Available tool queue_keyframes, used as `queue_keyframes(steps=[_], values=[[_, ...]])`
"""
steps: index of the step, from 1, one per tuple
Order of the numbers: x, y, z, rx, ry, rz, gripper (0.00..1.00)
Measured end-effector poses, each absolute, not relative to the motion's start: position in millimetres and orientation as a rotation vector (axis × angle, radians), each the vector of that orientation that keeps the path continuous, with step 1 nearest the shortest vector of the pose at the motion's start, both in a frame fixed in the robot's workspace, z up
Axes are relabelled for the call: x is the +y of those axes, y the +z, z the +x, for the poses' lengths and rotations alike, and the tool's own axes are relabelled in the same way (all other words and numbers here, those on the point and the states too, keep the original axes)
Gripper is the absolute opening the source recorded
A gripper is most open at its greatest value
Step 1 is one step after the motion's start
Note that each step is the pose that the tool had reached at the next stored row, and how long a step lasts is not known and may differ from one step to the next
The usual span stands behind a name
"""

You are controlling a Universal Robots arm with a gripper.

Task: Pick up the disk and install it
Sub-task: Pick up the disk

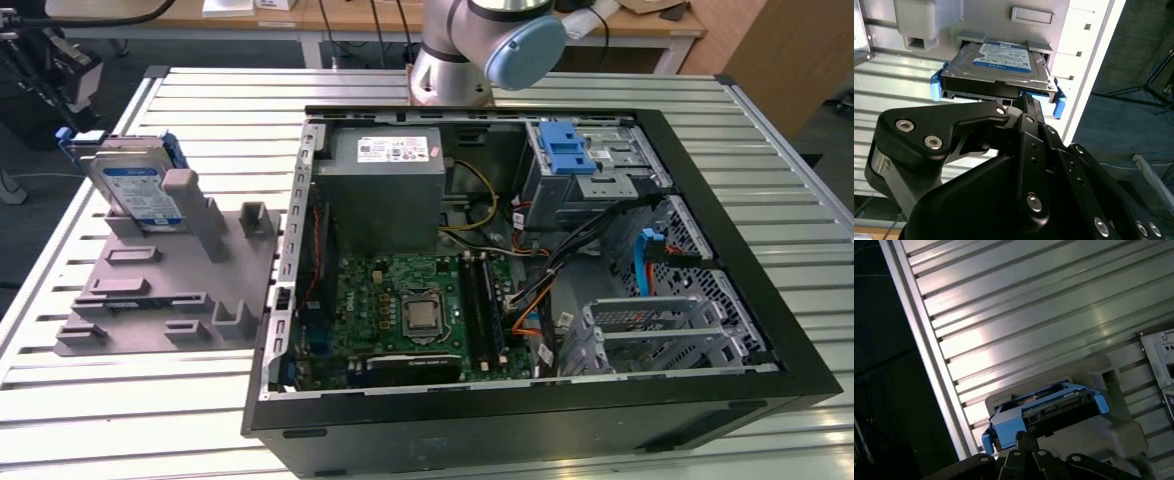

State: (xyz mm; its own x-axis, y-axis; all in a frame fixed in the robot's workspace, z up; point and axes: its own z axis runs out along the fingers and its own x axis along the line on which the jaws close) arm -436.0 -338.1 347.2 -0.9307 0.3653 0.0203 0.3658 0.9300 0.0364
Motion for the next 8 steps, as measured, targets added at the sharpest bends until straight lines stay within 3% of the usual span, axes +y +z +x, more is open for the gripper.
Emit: queue_keyframes(steps=[8], values=[[-338.1, 346.9, -436.4, -3.103, -0.051, -0.378, 0.11]])
